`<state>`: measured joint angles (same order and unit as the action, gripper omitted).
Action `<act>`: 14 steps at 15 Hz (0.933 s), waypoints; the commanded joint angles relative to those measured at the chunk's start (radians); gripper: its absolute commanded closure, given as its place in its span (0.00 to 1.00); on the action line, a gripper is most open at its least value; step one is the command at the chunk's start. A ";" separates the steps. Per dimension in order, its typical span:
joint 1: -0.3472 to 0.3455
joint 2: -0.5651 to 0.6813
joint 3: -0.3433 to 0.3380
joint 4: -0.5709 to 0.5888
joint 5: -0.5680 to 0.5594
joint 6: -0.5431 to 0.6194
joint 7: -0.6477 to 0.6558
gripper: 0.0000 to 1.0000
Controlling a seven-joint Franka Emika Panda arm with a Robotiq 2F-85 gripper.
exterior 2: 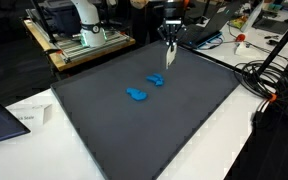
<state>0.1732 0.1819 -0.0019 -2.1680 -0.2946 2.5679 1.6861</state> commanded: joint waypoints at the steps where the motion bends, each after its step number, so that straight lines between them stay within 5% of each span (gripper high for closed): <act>1: 0.008 0.019 0.008 0.015 0.001 0.036 0.008 0.99; 14: 0.016 0.085 -0.007 0.007 0.042 0.212 -0.007 0.99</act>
<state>0.1803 0.2441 0.0024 -2.1671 -0.2893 2.7426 1.6862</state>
